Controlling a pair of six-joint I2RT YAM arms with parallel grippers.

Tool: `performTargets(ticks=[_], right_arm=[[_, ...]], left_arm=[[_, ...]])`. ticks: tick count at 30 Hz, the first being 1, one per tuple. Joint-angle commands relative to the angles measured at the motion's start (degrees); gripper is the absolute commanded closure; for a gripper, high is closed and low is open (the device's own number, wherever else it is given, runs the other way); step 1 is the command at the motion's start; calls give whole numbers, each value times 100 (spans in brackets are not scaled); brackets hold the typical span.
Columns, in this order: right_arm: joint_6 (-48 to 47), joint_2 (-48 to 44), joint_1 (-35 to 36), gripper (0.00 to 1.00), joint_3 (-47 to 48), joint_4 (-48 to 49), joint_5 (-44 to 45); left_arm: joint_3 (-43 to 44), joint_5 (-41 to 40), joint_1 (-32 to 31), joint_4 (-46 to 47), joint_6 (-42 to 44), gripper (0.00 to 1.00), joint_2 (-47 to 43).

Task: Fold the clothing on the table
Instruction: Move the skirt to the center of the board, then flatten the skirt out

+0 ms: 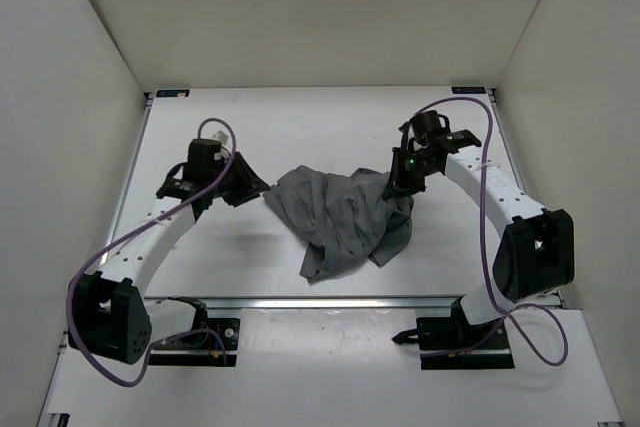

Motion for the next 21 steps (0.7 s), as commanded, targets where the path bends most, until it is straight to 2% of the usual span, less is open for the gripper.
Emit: performTargets(ticks=[1,3,7,14,15,16,17,18,21], right_arm=[[-86,122,148,100,-48,188,61],[1,87,148,100,-57,258,61],[2,70,192,100,-171,303,35],[-33,123,192,100,101,241,35],[-42,175,192,100,144,189,78],[-33,114,175,99,206,206,35],[-59,96,148,100,206,188,70],[-103,105,140,100,259,180,113],[-287,-202,-228,100,461,-5,429]], left_arm=[[-176,-52,-788,87,46,50,-121],[-220,-183,-1236,105,-59,47,72],[-483,-88,-1817,745,-603,33,476],[103,421,-2477,1071,-955,30,2075],[218,570,-2512,1194,-1017,34,2416],[506,763,-2504,1265,-1044,54,2733],[875,965,-2460,1196,-992,87,2997],[1079,1028,-2416,1169,-1035,100,3078],[2037,863,-2162,915,-1035,100,2878]])
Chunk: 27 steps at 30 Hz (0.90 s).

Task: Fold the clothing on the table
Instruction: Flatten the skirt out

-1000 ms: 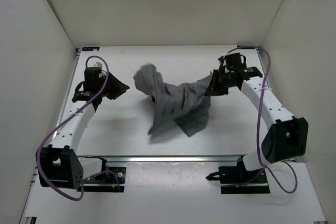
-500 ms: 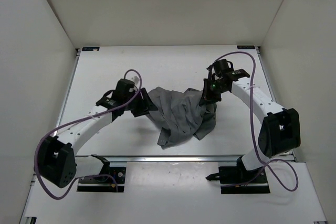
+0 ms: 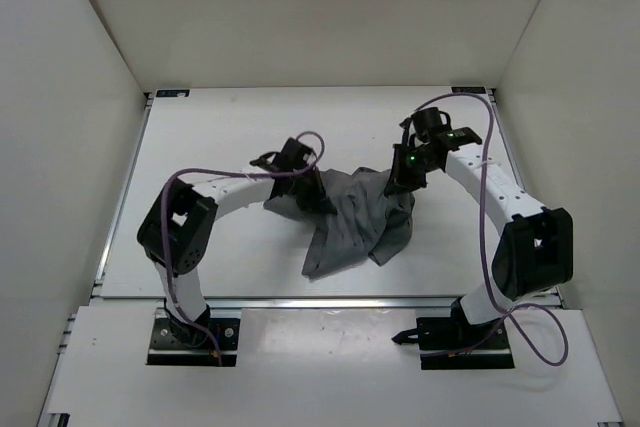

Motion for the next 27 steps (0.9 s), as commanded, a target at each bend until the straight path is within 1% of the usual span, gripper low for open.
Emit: performTargets(ticks=[1,3,5,7,8,10,12,15,18,19,20,21,23,24,25,26,27], right_arm=[[-264,-584,-513,100,446,-12,275],[-370,-1049,-812,100,473,172,109],[-571,-1560,-1042,100,578,244,73],[-729,-1921,-1165,100,640,209,213],[-782,-2131,-1218,100,727,104,239],[-853,-2388,-1288,100,788,85,91],[-818,-2598,-1376,100,981,67,-41],[-765,-2354,-1280,100,1428,-46,-208],[-757,-1714,-885,100,1772,32,-305],[-757,-1538,-693,100,1869,67,-305],[-722,-1214,-517,100,1914,68,-349],[-713,-828,-498,100,2027,76,-340],[-625,-202,-226,98,2186,-133,-166],[-668,165,-147,93,2352,-300,-60],[-677,482,-59,81,2449,-545,89],[-643,634,12,70,2459,-678,447],[-538,739,65,68,2372,-801,546]], left_arm=[[1285,45,387,-40,18,100,-748],[1840,-61,624,-514,159,100,-1223],[1904,-80,897,-726,326,100,-1662],[1633,-10,1248,-868,370,100,-2164],[1309,104,1415,-816,353,100,-2601],[694,210,1583,-790,327,100,-3113],[385,202,1645,-842,335,100,-3640],[15,141,1645,-895,414,100,-3888],[-231,272,1917,-808,546,100,-3687],[-267,246,2031,-781,625,100,-3486],[-267,28,2128,-816,791,100,-3388],[-232,-61,2190,-929,879,99,-3179],[-188,-255,2452,-921,1222,95,-2782],[-153,-255,2523,-869,1362,88,-2555],[-109,-238,2629,-851,1433,82,-2326],[-65,-98,2769,-877,1556,74,-2228],[-65,120,2822,-877,1679,61,-2079]])
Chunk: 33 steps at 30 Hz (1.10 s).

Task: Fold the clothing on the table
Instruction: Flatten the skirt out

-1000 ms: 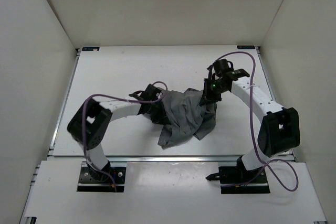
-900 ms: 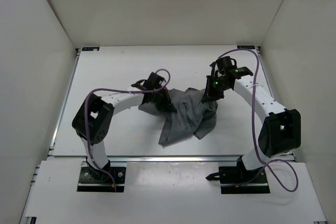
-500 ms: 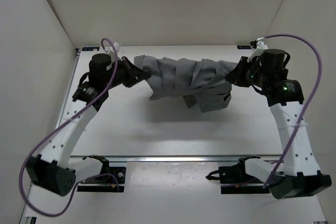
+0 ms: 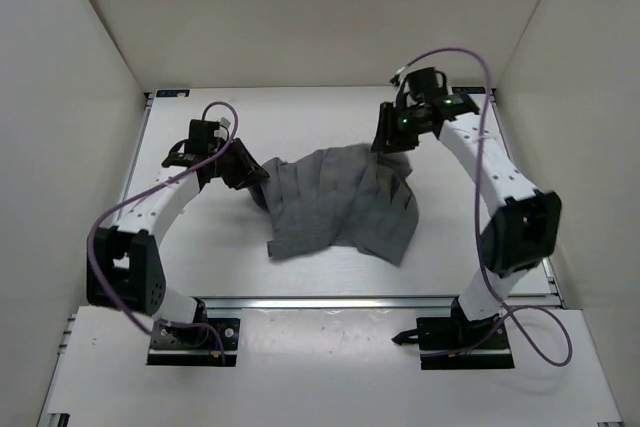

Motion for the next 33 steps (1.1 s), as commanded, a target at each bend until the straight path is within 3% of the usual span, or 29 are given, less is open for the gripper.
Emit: performTargets(ticks=[1,2,4,5,9,11,15,23,30,32,33], right_arm=[[147,197,203,65,-218,-697,726],[191,135,177,55,-368,-680,875],[358,-320,238,49,-1218,-435,1008],[472,-705,247,45,-1840,-321,1139],[770,-1313,316,44,-2943,-145,1237],[1078,-1823,423,44,-3776,83,1281],[1456,-2273,659,44,-4894,645,1018],[1975,-2063,1099,45,-5555,1350,876],[2134,-1300,1345,46,-5775,2017,622],[2151,-1097,1407,50,-5714,2079,614],[2108,-1009,1425,64,-5679,2114,631]], left_arm=[[116,188,272,-154,602,58,202],[99,267,264,-215,751,55,202],[-58,268,194,-382,910,42,80],[-372,285,80,-470,1024,42,-130],[-1068,-117,-192,-611,1078,41,-728],[-1560,-539,-412,-821,1078,33,-1202],[-2386,-1164,-536,-893,1060,35,-1652],[-2432,-2113,-747,-480,885,32,-1090],[-2239,-2149,-1344,21,621,28,-133],[-2292,-2219,-1414,74,542,28,35],[-2283,-2211,-1441,153,550,37,148]])
